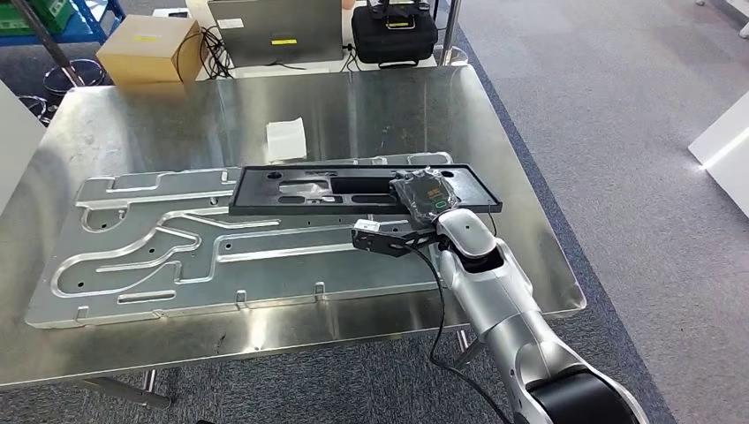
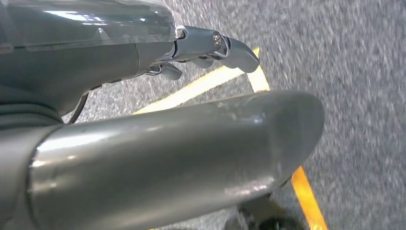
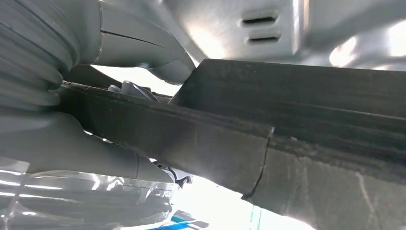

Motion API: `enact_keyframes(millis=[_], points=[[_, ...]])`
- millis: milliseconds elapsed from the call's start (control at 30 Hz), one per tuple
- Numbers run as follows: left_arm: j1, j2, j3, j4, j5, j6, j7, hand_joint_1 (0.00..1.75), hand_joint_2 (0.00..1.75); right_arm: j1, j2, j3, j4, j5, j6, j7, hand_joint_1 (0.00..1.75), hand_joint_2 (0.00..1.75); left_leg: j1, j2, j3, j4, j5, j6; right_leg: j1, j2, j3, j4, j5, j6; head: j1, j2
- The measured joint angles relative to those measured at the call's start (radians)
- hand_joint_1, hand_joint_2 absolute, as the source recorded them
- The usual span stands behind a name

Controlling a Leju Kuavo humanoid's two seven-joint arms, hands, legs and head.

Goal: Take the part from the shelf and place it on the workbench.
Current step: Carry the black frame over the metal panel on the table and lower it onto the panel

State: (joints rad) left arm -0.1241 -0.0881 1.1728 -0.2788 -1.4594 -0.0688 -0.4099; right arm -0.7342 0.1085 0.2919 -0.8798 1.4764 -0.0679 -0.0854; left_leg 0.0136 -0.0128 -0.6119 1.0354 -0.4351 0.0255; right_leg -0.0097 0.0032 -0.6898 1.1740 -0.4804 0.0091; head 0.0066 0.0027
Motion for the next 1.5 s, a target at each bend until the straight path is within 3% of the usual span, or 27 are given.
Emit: enact_keyframes(millis=[33, 100, 200, 267, 333, 400, 433, 467, 533, 600, 700, 767, 867, 900, 933, 967, 1033, 1100, 1167, 1267, 1400, 1433, 1467, 1500], points=[[0.000, -0.002, -0.002, 0.001, 0.001, 0.000, 0.000, 0.00, 0.00, -0.009, -0.001, 0.006, 0.021, -0.004, -0.009, -0.008, 1.75, 1.75, -0.003, -0.001, 0.001, 0.000, -0.002, -0.002, 0.003, 0.000, 0.026, -0.060, 0.029, -0.008, -0.001, 0.000], [-0.002, -0.005, -0.006, 0.004, 0.003, -0.001, 0.001, 0.00, 0.00, -0.026, 0.000, 0.018, 0.057, -0.012, -0.021, -0.017, 1.75, 1.75, -0.004, -0.001, 0.000, -0.001, -0.003, -0.009, 0.011, -0.001, 0.056, -0.133, 0.048, -0.017, -0.003, 0.000], [-0.004, -0.006, -0.012, 0.007, 0.004, -0.001, 0.003, 0.00, 0.00, -0.039, 0.002, 0.035, 0.097, -0.017, -0.025, -0.021, 1.75, 1.75, -0.003, 0.000, 0.002, -0.003, -0.006, -0.026, 0.010, -0.002, 0.065, -0.154, 0.046, -0.024, -0.002, 0.000], [-0.005, -0.006, -0.016, 0.007, 0.004, -0.001, 0.004, 0.00, 0.87, -0.043, 0.007, 0.046, 0.114, -0.020, -0.028, -0.021, 0.87, 1.75, -0.003, 0.003, -0.014, 0.039, -0.035, -0.035, 0.002, -0.004, 0.076, -0.167, 0.051, -0.033, -0.004, 0.000], [-0.005, -0.006, -0.020, 0.008, 0.004, 0.002, 0.004, 0.00, 1.75, -0.047, 0.015, 0.057, 0.132, -0.026, -0.030, -0.021, 0.00, 1.75, 0.001, 0.005, -0.068, 0.156, -0.093, -0.044, 0.001, -0.004, 0.081, -0.170, 0.050, -0.039, -0.006, 0.000], [-0.005, -0.006, -0.025, 0.008, 0.003, 0.007, 0.006, 0.00, 1.75, -0.047, 0.019, 0.067, 0.151, -0.032, -0.031, -0.021, 0.00, 1.75, 0.005, 0.005, -0.121, 0.258, -0.122, -0.052, 0.001, -0.004, 0.083, -0.169, 0.048, -0.040, -0.006, 0.000], [-0.005, -0.006, -0.026, 0.008, 0.003, 0.009, 0.007, 0.00, 1.75, -0.046, 0.020, 0.071, 0.159, -0.035, -0.031, -0.021, 0.00, 1.75, 0.007, 0.006, -0.127, 0.260, -0.109, -0.055, 0.000, -0.004, 0.084, -0.167, 0.046, -0.039, -0.006, 0.000], [-0.005, -0.006, -0.028, 0.008, 0.003, 0.010, 0.008, 0.00, 1.75, -0.047, 0.020, 0.074, 0.165, -0.036, -0.031, -0.020, 0.00, 1.75, 0.009, 0.006, -0.112, 0.223, -0.079, -0.057, -0.001, -0.003, 0.085, -0.164, 0.043, -0.036, -0.007, 0.000], [-0.006, -0.005, -0.030, 0.008, 0.003, 0.011, 0.008, 0.00, 0.87, -0.048, 0.021, 0.079, 0.174, -0.040, -0.033, -0.018, 0.00, 1.75, 0.011, 0.008, -0.050, 0.091, -0.015, -0.059, -0.003, -0.002, 0.086, -0.152, 0.032, -0.026, -0.007, 0.000], [-0.006, -0.005, -0.033, 0.008, 0.008, 0.012, 0.008, 0.00, 0.00, -0.050, 0.022, 0.080, 0.181, -0.048, -0.035, -0.013, 0.00, 1.75, 0.009, 0.006, -0.012, 0.014, 0.005, -0.052, 0.000, -0.001, 0.084, -0.142, 0.025, -0.016, -0.008, 0.000], [-0.005, -0.005, -0.033, 0.008, 0.016, 0.010, 0.007, 0.00, 0.00, -0.053, 0.023, 0.080, 0.185, -0.059, -0.042, -0.003, 0.00, 1.75, 0.008, 0.006, -0.007, 0.006, 0.003, -0.032, 0.001, 0.001, 0.085, -0.143, 0.024, -0.002, -0.008, 0.000], [-0.006, -0.006, -0.034, 0.008, 0.020, 0.009, 0.008, 0.00, 0.00, -0.054, 0.022, 0.080, 0.186, -0.066, -0.044, 0.002, 0.00, 1.75, 0.010, 0.009, -0.002, -0.002, 0.007, -0.016, -0.002, 0.001, 0.073, -0.110, -0.001, 0.008, -0.005, 0.000], [-0.006, -0.006, -0.035, 0.008, 0.028, 0.006, 0.011, 0.00, 0.00, -0.043, 0.016, 0.080, 0.187, -0.075, -0.046, 0.011, 0.00, 1.75, 0.009, 0.011, -0.001, -0.006, 0.009, -0.005, -0.004, 0.001, -0.014, 0.069, -0.088, 0.016, -0.002, 0.000], [-0.005, -0.006, -0.035, 0.008, 0.031, 0.004, 0.011, 0.00, 0.00, -0.039, 0.014, 0.079, 0.187, -0.078, -0.047, 0.013, 0.00, 1.75, 0.008, 0.011, -0.001, -0.006, 0.008, -0.005, -0.004, 0.001, -0.039, 0.118, -0.102, 0.017, -0.002, 0.000], [-0.004, -0.006, -0.035, 0.008, 0.033, 0.003, 0.012, 0.00, 0.00, -0.036, 0.012, 0.078, 0.187, -0.080, -0.047, 0.014, 0.00, 1.75, 0.007, 0.010, 0.000, -0.006, 0.008, -0.004, -0.004, 0.001, -0.048, 0.135, -0.097, 0.016, -0.002, 0.000], [-0.003, -0.006, -0.035, 0.008, 0.035, 0.003, 0.012, 0.00, 0.00, -0.035, 0.010, 0.078, 0.186, -0.081, -0.047, 0.015, 0.00, 1.75, 0.006, 0.009, 0.001, -0.006, 0.008, -0.004, -0.003, 0.001, -0.036, 0.108, -0.073, 0.013, -0.002, 0.000], [-0.003, -0.007, -0.035, 0.008, 0.036, 0.002, 0.013, 0.00, 0.00, -0.035, 0.008, 0.077, 0.182, -0.082, -0.047, 0.015, 0.00, 1.75, 0.004, 0.008, 0.004, -0.006, 0.008, -0.005, 0.000, 0.000, 0.032, -0.028, -0.007, 0.001, -0.002, 0.000], [-0.003, -0.009, -0.037, 0.008, 0.036, 0.002, 0.013, 0.00, 0.00, -0.036, 0.008, 0.076, 0.178, -0.083, -0.047, 0.015, 0.00, 1.75, 0.001, 0.007, 0.005, -0.006, 0.008, -0.012, 0.007, -0.001, 0.084, -0.133, 0.026, -0.010, -0.002, 0.000], [-0.003, -0.010, -0.038, 0.008, 0.036, 0.002, 0.013, 0.00, 0.00, -0.035, 0.008, 0.075, 0.176, -0.084, -0.047, 0.015, 0.00, 1.75, 0.001, 0.007, 0.006, -0.008, 0.008, -0.025, 0.012, -0.001, 0.092, -0.152, 0.028, -0.014, -0.002, 0.000], [-0.003, -0.010, -0.039, 0.008, 0.036, 0.003, 0.014, 0.00, 0.00, -0.034, 0.007, 0.075, 0.173, -0.084, -0.047, 0.016, 0.00, 1.75, 0.002, 0.007, -0.001, 0.012, -0.011, -0.039, 0.003, -0.003, 0.101, -0.170, 0.040, -0.029, -0.003, 0.000], [0.000, -0.009, -0.040, 0.008, 0.036, 0.002, 0.015, 0.00, 0.00, -0.028, 0.007, 0.075, 0.171, -0.084, -0.047, 0.017, 0.00, 1.75, 0.007, 0.008, -0.096, 0.236, -0.124, -0.053, 0.001, -0.006, 0.103, -0.176, 0.044, -0.038, -0.007, 0.000], [0.001, -0.009, -0.040, 0.008, 0.038, 0.002, 0.015, 0.00, 0.00, -0.027, 0.007, 0.075, 0.171, -0.084, -0.047, 0.017, 0.00, 1.75, 0.008, 0.008, -0.106, 0.262, -0.126, -0.055, 0.001, -0.006, 0.103, -0.175, 0.045, -0.038, -0.007, 0.000], [0.002, -0.008, -0.040, 0.008, 0.041, 0.001, 0.014, 0.00, 0.00, -0.026, 0.007, 0.075, 0.171, -0.085, -0.047, 0.017, 0.00, 1.75, 0.008, 0.008, -0.098, 0.248, -0.110, -0.056, 0.000, -0.005, 0.103, -0.173, 0.045, -0.037, -0.007, 0.000], [0.002, -0.007, -0.040, 0.008, 0.045, -0.002, 0.013, 0.00, 0.00, -0.026, 0.007, 0.074, 0.169, -0.086, -0.048, 0.017, 0.00, 1.75, 0.009, 0.009, -0.072, 0.196, -0.078, -0.057, -0.001, -0.003, 0.103, -0.169, 0.045, -0.035, -0.007, 0.000]])
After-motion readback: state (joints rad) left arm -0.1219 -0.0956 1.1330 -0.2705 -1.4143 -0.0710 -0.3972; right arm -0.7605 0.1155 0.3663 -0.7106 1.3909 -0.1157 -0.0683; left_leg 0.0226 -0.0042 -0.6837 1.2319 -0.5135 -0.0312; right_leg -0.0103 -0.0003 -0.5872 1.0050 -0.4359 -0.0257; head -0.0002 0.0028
